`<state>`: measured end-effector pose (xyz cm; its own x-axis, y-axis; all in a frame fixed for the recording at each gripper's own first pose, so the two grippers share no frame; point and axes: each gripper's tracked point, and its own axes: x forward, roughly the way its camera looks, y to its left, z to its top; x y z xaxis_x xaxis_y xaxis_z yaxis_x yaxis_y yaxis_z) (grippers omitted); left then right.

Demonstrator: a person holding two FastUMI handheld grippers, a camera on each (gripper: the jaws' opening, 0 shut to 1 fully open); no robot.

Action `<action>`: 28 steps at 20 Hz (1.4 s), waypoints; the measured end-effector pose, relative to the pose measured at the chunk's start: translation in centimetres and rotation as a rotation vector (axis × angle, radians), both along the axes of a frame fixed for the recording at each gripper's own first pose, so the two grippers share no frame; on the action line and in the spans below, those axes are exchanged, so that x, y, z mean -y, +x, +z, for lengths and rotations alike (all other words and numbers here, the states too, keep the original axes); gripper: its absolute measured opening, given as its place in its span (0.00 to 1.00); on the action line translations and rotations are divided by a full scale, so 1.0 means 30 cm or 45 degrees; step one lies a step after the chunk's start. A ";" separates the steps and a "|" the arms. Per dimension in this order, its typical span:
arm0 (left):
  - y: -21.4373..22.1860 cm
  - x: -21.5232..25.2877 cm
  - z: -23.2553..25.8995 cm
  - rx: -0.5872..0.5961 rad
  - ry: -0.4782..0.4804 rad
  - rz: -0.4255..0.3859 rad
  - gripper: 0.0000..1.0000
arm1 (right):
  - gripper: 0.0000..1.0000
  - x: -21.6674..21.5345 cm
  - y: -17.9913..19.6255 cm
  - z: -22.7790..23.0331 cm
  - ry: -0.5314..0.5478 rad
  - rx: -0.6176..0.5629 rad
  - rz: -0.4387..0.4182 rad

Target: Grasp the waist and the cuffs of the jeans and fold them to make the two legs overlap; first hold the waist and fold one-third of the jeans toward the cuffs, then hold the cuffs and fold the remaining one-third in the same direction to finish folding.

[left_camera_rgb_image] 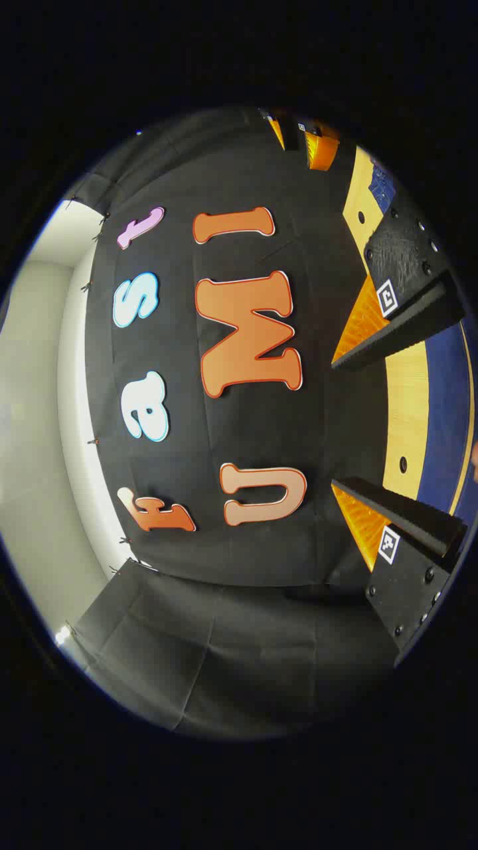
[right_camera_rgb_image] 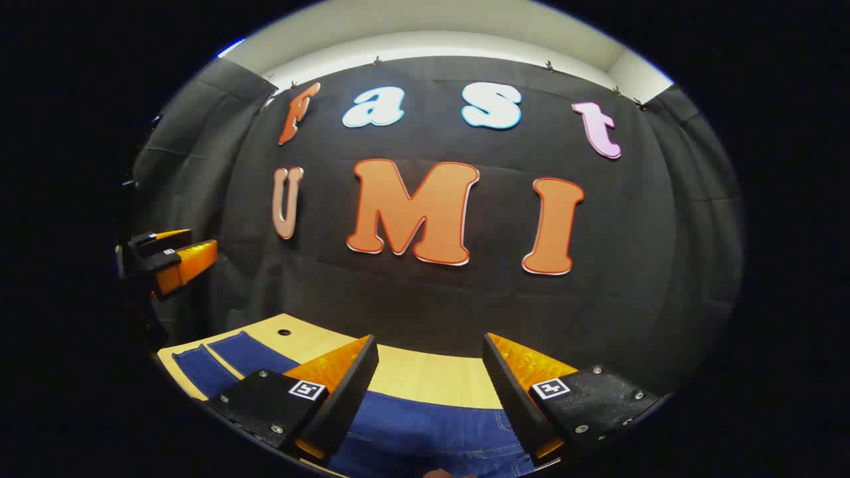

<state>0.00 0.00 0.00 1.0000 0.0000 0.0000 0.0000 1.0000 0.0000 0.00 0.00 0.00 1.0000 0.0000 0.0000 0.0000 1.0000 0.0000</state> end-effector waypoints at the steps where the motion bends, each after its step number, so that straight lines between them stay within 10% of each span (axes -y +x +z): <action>1: 0.007 0.002 0.000 0.005 -0.007 -0.029 1.00 | 0.97 -0.006 -0.003 -0.003 0.014 -0.004 -0.030; 10: 0.082 0.115 0.010 0.052 -0.061 -0.310 1.00 | 0.97 -0.153 0.011 0.023 0.039 0.022 -0.068; 28: 0.101 -0.092 -0.070 -0.050 -0.011 -0.194 0.98 | 0.97 -0.025 -0.006 -0.009 -0.004 -0.044 -0.175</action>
<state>3.02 2.75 -2.09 0.9876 -0.1523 -0.0382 0.1519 0.9883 -0.0113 -0.17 0.76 -0.26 0.9899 -0.1374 -0.0342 0.1373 0.9905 -0.0053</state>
